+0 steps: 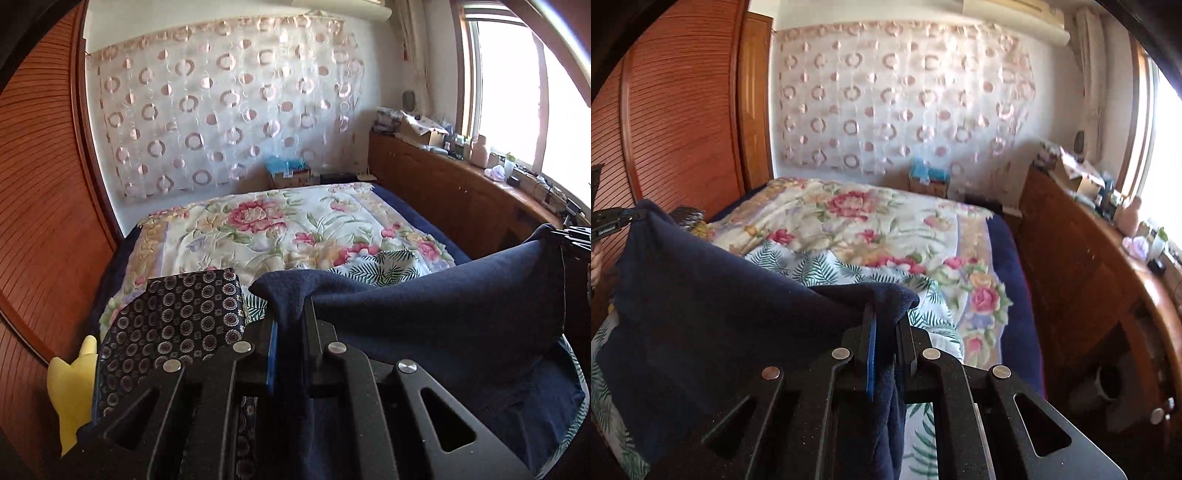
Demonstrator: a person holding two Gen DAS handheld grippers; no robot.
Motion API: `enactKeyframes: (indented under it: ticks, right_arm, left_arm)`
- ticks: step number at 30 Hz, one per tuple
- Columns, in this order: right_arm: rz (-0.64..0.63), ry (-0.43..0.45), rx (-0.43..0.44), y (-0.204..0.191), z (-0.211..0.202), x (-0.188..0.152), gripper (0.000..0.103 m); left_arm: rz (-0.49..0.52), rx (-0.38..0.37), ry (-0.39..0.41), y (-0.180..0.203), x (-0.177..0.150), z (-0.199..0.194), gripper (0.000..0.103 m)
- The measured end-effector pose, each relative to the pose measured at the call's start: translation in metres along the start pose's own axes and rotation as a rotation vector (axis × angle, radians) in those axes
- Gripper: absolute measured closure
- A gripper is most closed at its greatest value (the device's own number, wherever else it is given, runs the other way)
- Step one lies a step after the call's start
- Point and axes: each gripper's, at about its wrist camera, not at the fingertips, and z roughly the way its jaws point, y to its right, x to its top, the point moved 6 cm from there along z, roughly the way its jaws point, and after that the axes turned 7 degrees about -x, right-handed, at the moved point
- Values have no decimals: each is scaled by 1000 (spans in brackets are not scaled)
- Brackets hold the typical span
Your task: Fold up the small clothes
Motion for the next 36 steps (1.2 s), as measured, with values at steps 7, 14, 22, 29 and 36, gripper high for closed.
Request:
enactKeyframes:
  ticks: [7,14,22,29,36]
  right_arm:
    - [31,-72,22,14,53,49,95]
    - [39,-122,5,23,47,34,78]
    - [85,-104,27,17,24,13,63]
    - [99,-117,44,5,-18,-19,63]
    - [126,-163,60,1,-43,-51,63]
  left_arm:
    - [9,2,-34,1,-1,19,89]
    - [18,-10,-32,3,-3,13,52]
    - [18,-52,-29,20,-33,-18,25]
    - [7,-87,-51,46,-78,-43,25]
    - [-22,-96,-85,56,-122,-56,25]
